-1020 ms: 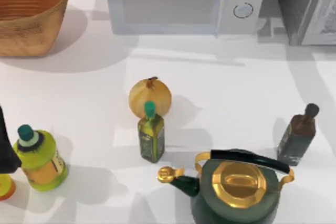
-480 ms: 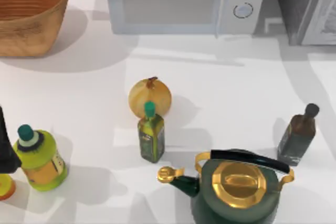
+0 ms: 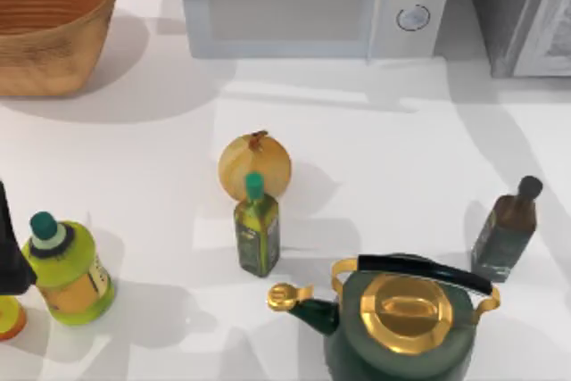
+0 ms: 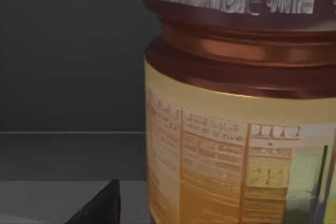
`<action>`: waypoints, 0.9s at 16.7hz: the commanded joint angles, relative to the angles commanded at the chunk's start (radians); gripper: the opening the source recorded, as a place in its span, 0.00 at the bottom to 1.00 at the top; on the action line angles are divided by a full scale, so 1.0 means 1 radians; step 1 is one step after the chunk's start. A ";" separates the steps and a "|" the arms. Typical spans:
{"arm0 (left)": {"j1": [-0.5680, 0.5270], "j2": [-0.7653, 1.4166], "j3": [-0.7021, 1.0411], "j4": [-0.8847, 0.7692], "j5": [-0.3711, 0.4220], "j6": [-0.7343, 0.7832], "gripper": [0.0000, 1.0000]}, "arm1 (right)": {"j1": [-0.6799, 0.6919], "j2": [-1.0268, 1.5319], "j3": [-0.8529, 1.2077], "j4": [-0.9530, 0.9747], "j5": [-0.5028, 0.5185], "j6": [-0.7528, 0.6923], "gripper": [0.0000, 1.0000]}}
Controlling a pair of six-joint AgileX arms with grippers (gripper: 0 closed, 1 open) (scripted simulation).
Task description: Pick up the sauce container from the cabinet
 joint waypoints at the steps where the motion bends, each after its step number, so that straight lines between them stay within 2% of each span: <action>1: 0.000 0.000 0.000 0.000 0.000 0.000 1.00 | -0.001 0.003 0.003 0.000 -0.001 0.000 1.00; 9: 0.000 0.000 0.000 0.000 0.000 0.000 1.00 | -0.053 0.196 0.199 0.003 -0.051 0.000 1.00; 14: 0.000 0.000 0.000 0.000 0.000 0.000 1.00 | -0.059 0.219 0.221 0.003 -0.057 0.000 1.00; 15: 0.000 0.000 0.000 0.000 0.000 0.000 1.00 | -0.059 0.219 0.221 0.003 -0.057 0.000 0.92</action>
